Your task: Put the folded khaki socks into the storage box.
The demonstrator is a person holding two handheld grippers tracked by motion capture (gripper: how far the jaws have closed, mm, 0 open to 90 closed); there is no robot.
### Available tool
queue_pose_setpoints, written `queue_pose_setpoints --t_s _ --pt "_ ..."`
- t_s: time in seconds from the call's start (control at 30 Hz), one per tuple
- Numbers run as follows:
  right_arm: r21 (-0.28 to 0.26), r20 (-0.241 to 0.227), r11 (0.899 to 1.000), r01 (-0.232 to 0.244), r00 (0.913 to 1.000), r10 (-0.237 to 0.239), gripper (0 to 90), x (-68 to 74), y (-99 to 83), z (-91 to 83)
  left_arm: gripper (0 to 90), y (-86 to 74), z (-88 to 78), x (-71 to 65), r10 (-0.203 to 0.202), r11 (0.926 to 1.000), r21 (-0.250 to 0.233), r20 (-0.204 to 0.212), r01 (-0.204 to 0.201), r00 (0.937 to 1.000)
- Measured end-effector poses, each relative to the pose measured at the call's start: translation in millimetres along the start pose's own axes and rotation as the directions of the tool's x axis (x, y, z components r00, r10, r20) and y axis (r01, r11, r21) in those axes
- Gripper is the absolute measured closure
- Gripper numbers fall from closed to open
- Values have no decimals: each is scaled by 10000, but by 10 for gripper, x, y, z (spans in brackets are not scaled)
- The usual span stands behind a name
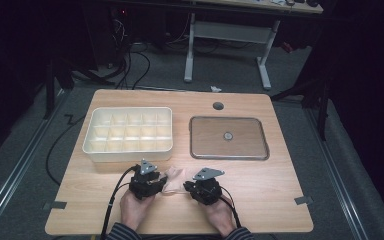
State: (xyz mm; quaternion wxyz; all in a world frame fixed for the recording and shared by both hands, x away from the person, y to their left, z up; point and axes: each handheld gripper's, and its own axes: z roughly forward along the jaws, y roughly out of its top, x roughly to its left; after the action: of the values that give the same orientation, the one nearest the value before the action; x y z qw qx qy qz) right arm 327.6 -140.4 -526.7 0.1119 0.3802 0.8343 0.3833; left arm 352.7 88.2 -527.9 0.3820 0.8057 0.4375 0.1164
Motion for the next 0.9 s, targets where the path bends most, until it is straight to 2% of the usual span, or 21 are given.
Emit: queue_pose_setpoints --t_s 0.23,0.3,0.47,0.67,0.9 --pt "-22 94 10000 74 9999 -74 835 11 -30 14 793 -6 7 1 -3 10000 32 375 2 9993" --pt "-14 88 10000 73 9999 -73 835 11 -30 13 811 -7 7 0 15 10000 13 404 -16 9992" --pt "-7 157 9999 126 9998 -125 833 20 -34 12 828 0 -24 28 -166 9997 -166 749 179 9971" --pt "-49 157 9999 139 9998 -138 833 23 -36 14 833 32 -147 40 -352 9969 -655 1222 434 9919" --pt "-15 214 9998 195 9996 -194 834 27 -32 16 835 102 -226 -5 -48 9956 -919 1465 185 9892"
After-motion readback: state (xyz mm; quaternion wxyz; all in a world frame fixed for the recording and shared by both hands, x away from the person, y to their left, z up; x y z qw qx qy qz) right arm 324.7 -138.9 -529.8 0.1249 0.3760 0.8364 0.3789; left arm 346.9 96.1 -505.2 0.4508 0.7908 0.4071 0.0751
